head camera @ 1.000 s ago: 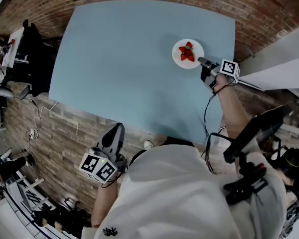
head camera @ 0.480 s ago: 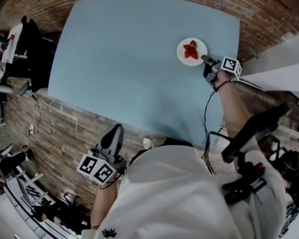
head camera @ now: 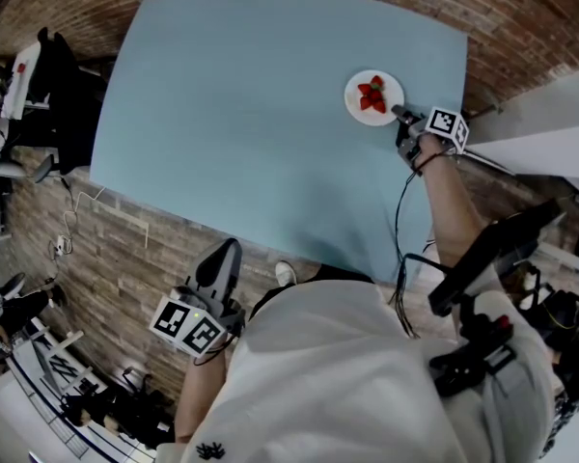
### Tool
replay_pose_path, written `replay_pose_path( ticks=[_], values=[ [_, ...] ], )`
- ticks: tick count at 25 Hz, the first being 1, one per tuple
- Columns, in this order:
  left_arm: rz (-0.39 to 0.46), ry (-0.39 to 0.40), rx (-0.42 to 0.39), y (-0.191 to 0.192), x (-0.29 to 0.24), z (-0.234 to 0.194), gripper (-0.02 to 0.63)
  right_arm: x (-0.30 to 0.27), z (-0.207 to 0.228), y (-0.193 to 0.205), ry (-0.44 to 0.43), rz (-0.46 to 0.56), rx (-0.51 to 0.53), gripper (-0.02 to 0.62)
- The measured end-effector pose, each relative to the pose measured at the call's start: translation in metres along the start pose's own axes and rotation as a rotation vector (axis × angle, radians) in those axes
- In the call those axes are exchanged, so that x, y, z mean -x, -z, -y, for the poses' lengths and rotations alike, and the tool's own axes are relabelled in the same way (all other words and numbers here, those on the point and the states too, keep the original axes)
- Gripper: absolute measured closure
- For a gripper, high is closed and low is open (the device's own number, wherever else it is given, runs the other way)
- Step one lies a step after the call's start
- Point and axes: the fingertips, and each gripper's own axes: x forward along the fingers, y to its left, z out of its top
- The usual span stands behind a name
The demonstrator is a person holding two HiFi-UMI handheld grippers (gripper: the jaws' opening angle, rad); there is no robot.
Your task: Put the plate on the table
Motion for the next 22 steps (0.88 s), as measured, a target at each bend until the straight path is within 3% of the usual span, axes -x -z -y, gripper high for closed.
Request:
replay_pose_path(
  ticks=[14, 22],
  values=[
    [0.011, 0.010, -0.006, 0.004, 0.002, -0.001, 0.604, -0.009, 0.006, -0.010, 0.227, -0.029, 0.331, 0.511],
    [0.019, 0.001, -0.006, 0.010, 0.010, -0.004, 0.604, -0.006, 0.004, -0.011, 0.346, 0.027, 0.425, 0.499]
  ],
)
